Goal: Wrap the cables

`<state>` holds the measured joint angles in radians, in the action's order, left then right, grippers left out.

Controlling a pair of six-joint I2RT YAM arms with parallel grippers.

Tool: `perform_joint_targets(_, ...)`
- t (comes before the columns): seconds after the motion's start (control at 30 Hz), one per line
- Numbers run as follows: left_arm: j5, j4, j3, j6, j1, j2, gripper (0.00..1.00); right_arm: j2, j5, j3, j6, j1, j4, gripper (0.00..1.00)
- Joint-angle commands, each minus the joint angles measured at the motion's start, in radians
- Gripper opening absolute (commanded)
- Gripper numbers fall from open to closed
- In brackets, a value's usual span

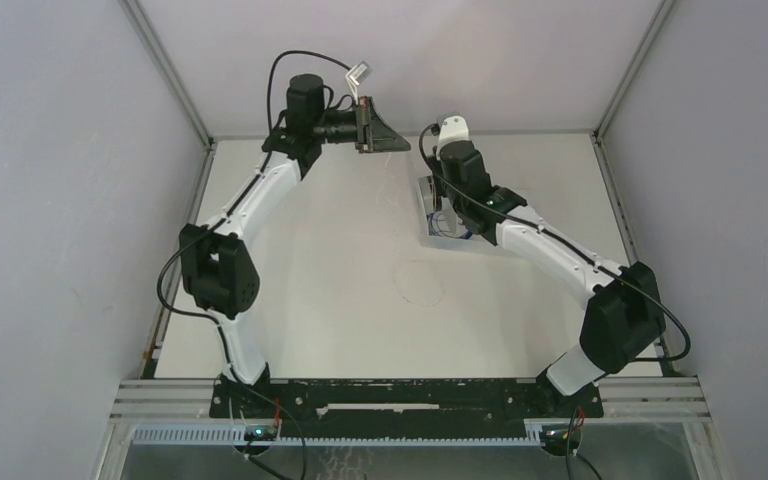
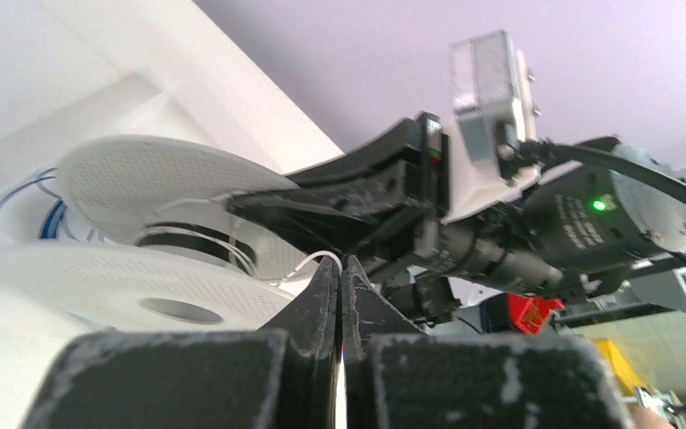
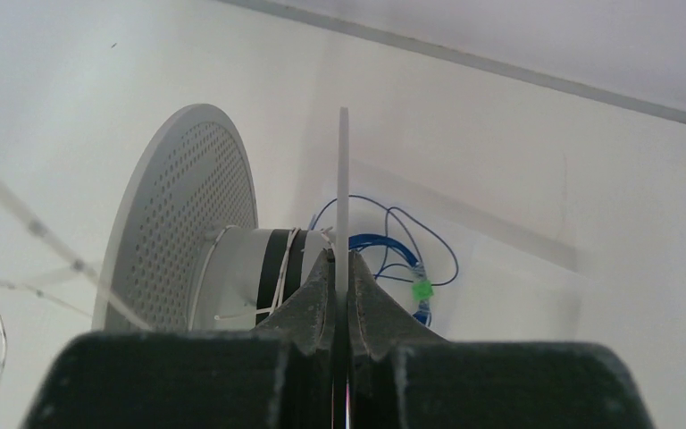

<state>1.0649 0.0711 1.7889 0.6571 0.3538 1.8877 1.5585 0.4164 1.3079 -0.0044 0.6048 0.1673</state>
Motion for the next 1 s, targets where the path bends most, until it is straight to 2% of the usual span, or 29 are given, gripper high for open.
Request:
perform_joint_targets(0.0, -0.048, 0.100, 0.110, -0.136, -0.033, 0.024, 0.00, -0.080, -0.100, -0.005, -0.040, 0.009, -0.056, 0.00)
perform_joint_targets(0.5, -0.117, 0.293, 0.114, -0.384, -0.091, 0.130, 0.03, -0.143, -0.349, 0.045, 0.035, -0.051, 0.018, 0.00)
perform_joint_targets(0.63, -0.145, 0.317, 0.080, -0.449, -0.090, 0.131, 0.06, -0.140, -0.375, 0.095, 0.073, -0.077, 0.053, 0.00)
perform_joint_targets(0.97, -0.178, 0.290, -0.082, -0.496, -0.063, 0.087, 0.20, -0.125, -0.418, 0.217, 0.146, -0.126, 0.130, 0.00)
